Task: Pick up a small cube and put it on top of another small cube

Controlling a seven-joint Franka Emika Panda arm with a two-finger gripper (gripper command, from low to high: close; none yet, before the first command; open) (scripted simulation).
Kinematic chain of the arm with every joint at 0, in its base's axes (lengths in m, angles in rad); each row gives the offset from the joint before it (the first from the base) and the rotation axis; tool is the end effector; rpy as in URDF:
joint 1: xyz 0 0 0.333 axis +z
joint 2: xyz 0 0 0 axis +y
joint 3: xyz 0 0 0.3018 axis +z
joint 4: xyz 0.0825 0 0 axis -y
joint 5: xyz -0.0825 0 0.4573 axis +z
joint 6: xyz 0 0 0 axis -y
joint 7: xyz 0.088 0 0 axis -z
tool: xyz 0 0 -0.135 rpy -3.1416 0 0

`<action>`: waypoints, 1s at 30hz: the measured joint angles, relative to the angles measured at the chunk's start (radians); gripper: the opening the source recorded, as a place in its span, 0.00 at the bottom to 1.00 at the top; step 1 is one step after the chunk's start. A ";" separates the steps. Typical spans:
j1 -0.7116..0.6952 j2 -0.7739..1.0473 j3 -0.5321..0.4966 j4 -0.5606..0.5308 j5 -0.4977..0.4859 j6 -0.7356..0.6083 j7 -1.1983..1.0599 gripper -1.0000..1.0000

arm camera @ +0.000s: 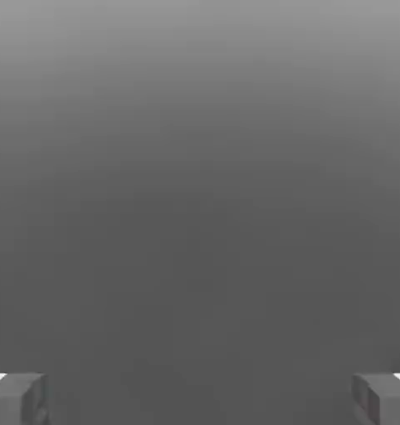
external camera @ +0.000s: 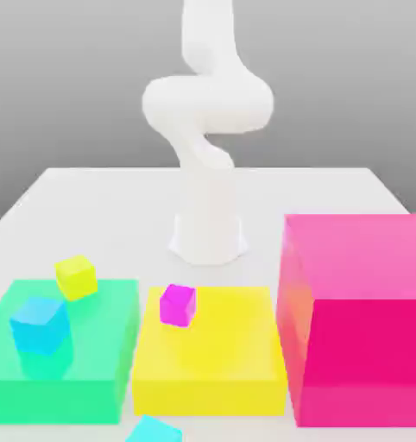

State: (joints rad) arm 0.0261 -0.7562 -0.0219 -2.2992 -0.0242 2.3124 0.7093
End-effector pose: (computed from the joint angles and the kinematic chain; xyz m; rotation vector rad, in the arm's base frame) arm 0.4650 -0.0013 0.6685 -2.5346 0.9196 -1.0261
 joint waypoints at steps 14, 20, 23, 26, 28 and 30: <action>0.141 0.240 -0.147 0.005 -0.093 0.067 -0.543 0.50; 0.201 0.340 -0.221 0.007 -0.107 0.096 -0.791 0.50; 0.227 0.391 -0.256 0.008 -0.106 0.112 -0.921 0.50; 0.252 0.442 -0.291 0.008 -0.098 0.128 -1.056 0.50; 0.267 0.477 -0.313 0.009 -0.089 0.138 -1.148 0.50; 0.281 0.512 -0.333 0.009 -0.078 0.149 -1.242 0.50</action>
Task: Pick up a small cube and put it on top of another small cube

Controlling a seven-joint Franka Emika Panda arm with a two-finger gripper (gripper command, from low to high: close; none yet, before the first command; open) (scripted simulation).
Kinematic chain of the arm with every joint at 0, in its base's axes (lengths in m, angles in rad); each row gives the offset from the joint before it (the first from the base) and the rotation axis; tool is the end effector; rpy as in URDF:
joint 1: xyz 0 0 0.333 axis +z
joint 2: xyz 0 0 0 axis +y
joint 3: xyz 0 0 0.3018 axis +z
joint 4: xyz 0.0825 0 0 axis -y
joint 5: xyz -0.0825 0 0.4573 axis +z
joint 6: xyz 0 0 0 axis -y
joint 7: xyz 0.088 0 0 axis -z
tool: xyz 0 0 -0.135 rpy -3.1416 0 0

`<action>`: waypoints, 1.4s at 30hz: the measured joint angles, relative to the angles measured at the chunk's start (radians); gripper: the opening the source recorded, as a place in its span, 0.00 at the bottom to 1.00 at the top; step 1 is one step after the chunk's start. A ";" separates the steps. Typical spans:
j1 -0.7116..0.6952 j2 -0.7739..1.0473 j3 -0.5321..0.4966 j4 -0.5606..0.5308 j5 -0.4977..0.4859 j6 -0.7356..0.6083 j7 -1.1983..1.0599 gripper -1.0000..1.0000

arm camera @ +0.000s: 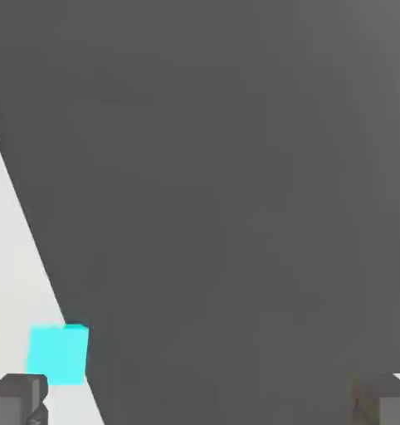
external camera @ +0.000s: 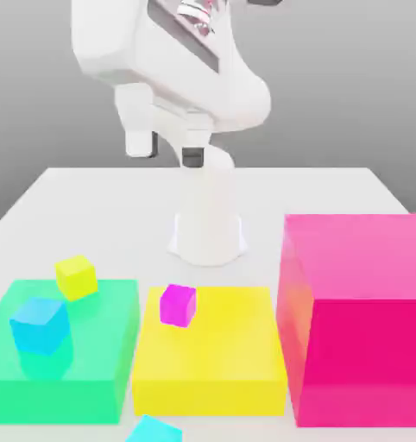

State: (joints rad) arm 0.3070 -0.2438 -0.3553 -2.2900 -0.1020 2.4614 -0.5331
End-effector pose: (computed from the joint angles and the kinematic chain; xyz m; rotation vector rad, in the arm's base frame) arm 0.5871 -0.0311 0.4128 2.8664 0.7989 0.5839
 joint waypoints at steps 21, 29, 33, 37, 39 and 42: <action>-0.020 0.394 -0.033 0.006 0.228 0.105 -1.064 0.50; -0.110 0.536 0.048 0.010 0.279 0.141 -1.443 0.50; -0.161 0.613 0.097 0.014 0.292 0.172 -1.605 0.50; -0.210 0.746 0.156 0.041 0.343 0.271 -1.664 0.00; -0.210 0.746 0.156 0.041 0.343 0.271 -1.664 0.00; -0.209 0.746 0.155 0.041 0.343 0.271 -1.664 0.00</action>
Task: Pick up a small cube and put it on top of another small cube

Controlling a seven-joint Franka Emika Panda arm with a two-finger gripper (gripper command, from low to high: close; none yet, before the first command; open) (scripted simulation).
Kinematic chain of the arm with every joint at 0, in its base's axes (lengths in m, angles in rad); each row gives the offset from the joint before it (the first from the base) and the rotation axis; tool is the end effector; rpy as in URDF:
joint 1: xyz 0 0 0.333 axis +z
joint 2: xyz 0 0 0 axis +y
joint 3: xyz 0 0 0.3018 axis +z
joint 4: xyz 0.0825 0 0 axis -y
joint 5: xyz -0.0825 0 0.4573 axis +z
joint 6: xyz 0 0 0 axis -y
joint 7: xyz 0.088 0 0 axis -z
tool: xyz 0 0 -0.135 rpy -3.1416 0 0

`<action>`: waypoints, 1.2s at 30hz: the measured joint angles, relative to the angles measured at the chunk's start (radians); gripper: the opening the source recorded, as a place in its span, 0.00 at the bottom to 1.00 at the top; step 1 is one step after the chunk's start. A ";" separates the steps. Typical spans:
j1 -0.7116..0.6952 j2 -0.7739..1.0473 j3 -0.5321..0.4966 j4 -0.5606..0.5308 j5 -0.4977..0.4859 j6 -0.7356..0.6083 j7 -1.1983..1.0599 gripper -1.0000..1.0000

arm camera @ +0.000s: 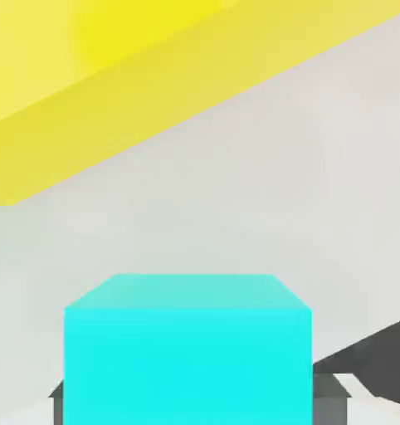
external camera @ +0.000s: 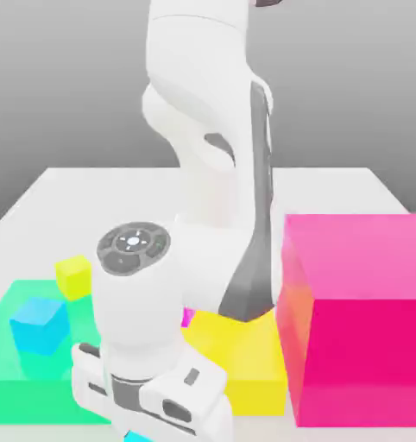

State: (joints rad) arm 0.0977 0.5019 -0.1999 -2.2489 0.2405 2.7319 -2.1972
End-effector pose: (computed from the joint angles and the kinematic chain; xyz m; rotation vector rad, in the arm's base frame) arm 0.5508 -0.0781 0.0362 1.8299 2.5531 -0.0008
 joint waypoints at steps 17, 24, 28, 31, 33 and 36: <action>0.045 -0.521 -0.092 -0.290 -0.287 -0.211 0.023 0.00; 0.023 -0.780 -0.085 -0.465 -0.390 -0.290 -0.027 0.00; 0.013 -0.926 -0.084 -0.566 -0.429 -0.334 -0.070 0.00; 0.010 -1.008 -0.088 -0.636 -0.450 -0.347 -0.102 0.00; 0.016 -0.970 -0.100 -0.659 -0.455 -0.285 -0.109 0.00; 0.027 -0.872 -0.121 -0.685 -0.454 -0.161 -0.116 0.00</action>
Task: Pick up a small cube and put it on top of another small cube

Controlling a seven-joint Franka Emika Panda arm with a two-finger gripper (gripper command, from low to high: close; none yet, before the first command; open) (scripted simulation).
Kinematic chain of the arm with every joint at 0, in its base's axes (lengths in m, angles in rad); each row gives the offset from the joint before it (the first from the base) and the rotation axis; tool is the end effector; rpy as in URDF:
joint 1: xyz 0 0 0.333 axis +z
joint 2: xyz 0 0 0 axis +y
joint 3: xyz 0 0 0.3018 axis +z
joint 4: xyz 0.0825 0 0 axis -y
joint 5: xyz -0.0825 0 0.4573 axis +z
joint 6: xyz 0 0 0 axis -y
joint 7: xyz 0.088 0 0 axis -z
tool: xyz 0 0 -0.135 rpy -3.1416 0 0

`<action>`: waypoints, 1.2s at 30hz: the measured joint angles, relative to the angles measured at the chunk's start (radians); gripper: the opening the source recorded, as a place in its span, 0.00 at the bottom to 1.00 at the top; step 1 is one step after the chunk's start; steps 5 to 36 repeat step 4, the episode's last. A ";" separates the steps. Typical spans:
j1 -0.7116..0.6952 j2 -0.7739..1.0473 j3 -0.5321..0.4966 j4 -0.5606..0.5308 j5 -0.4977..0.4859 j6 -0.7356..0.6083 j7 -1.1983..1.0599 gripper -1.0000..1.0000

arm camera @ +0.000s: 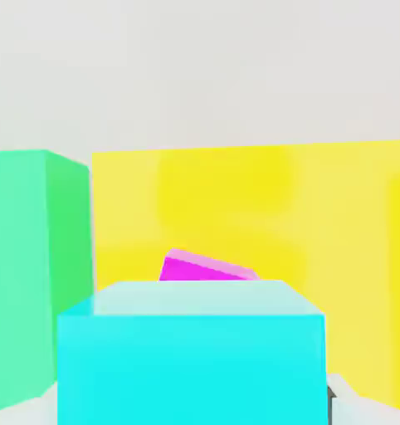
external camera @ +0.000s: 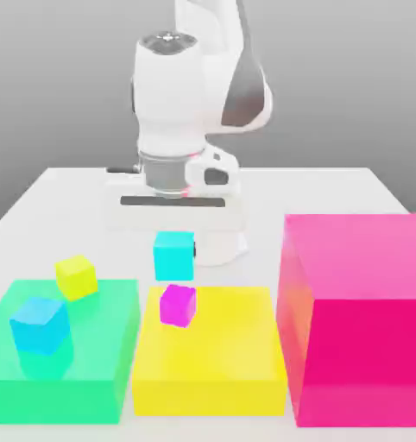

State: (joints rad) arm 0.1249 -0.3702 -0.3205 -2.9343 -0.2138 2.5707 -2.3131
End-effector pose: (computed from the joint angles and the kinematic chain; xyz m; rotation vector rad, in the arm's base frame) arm 0.3702 -0.0459 0.1663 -1.2565 -2.8793 0.0011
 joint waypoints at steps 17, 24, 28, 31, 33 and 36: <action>0.003 0.031 -0.005 -0.007 0.001 0.038 -0.002 1.00; 0.003 0.031 -0.005 -0.007 0.001 0.038 -0.002 1.00; 0.003 0.031 -0.005 -0.007 0.001 0.038 -0.002 1.00; 0.003 0.031 -0.005 -0.007 0.001 0.038 -0.002 1.00; 0.003 0.031 -0.005 -0.007 0.001 0.038 -0.002 1.00; 0.003 0.031 -0.005 -0.007 0.001 0.038 -0.002 1.00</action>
